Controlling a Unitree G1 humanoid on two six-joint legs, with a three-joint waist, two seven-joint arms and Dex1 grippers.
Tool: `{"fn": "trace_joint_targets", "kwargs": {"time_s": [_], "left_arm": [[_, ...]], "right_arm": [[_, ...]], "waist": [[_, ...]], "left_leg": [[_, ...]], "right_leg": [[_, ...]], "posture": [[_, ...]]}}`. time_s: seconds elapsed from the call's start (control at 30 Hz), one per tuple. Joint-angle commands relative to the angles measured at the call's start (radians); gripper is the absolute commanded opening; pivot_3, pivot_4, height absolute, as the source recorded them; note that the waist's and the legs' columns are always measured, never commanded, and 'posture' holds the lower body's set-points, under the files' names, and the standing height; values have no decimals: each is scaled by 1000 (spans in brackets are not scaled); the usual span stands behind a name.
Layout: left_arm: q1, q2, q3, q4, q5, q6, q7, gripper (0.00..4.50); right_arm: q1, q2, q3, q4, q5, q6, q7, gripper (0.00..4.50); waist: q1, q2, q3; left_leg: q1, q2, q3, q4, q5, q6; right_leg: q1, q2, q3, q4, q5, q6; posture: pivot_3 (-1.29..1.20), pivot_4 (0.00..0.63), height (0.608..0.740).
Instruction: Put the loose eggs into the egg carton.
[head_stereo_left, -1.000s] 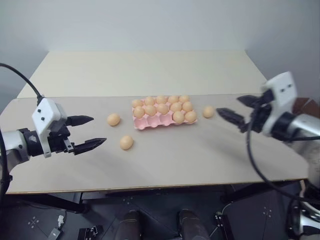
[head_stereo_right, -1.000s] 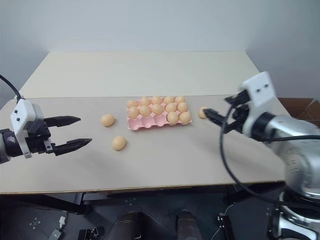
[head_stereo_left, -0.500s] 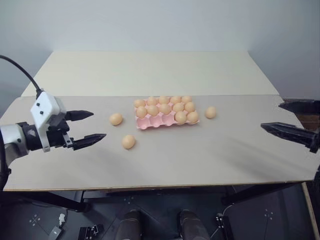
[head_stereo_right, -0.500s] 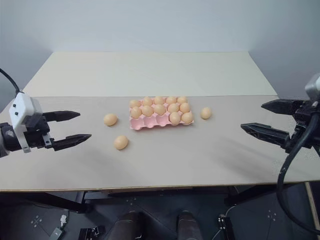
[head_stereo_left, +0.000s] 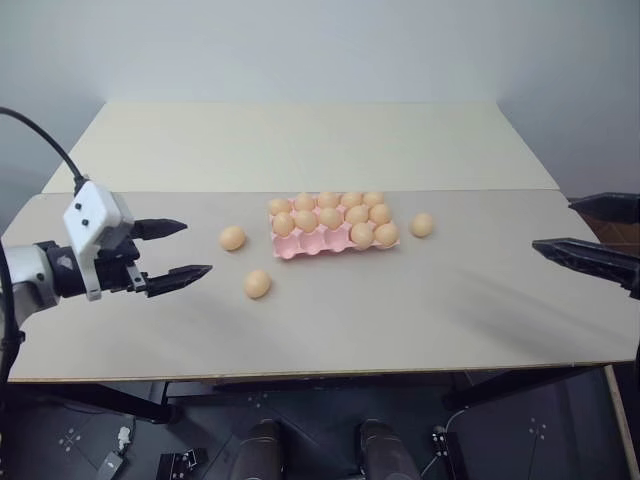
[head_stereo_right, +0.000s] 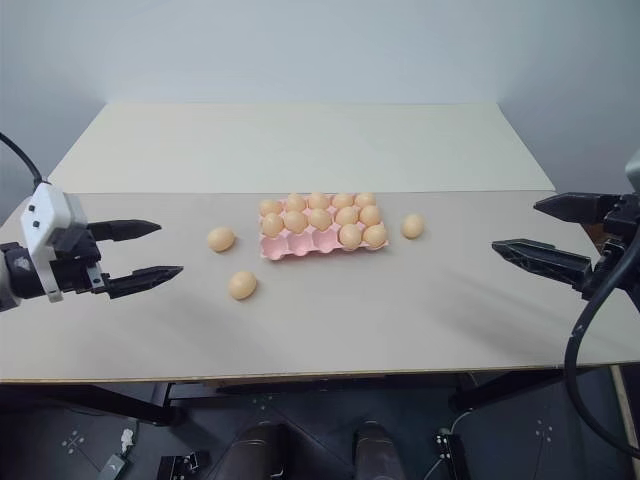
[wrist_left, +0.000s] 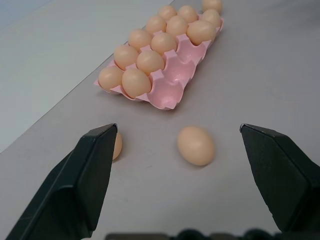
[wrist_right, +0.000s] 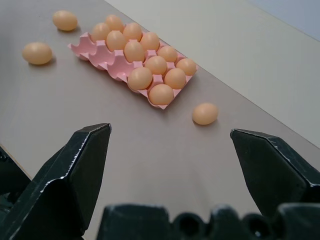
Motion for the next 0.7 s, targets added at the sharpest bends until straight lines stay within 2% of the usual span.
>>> {"fn": "trace_joint_targets", "kwargs": {"time_s": [0.03,0.2,0.37,0.5,0.6,0.7], "left_arm": [[-23,11,4,-4,-2,-20,-5,4251],[-31,7,-1,-5,-5,-19,-8,4251],[-54,-4,-32,-8,-13,-18,-12,4251],[-82,-17,-71,-13,-13,-18,-11,4251],[-93,-26,-96,-20,-12,-19,-9,4251],[-97,-32,-107,-27,-14,-16,-5,4251]], "right_arm": [[-6,-2,-44,8,-13,-45,-21,4470],[-14,14,-16,33,-24,-73,-62,4470],[-118,96,142,49,-1,-70,-204,4470],[-246,228,343,39,-28,-24,-391,4470],[-359,380,518,88,-155,-12,-602,4470],[-488,511,627,217,-261,49,-756,4470]], "waist": [[0,0,0],[0,0,0],[-4,0,0],[-7,0,0],[-11,0,0],[-14,0,0]], "left_leg": [[0,0,0,0,0,0],[0,0,0,0,0,0],[1,0,0,0,0,0],[1,1,0,1,0,0],[0,1,0,1,0,0],[-2,0,0,1,0,0]], "right_leg": [[0,0,0,0,0,0],[0,0,0,0,0,0],[1,0,0,0,0,0],[0,1,1,1,0,0],[-1,1,2,2,0,0],[-2,1,2,2,1,0]], "posture": [[0,150,740],[0,150,740],[0,150,740],[0,150,740],[0,150,740],[0,150,740]]}}
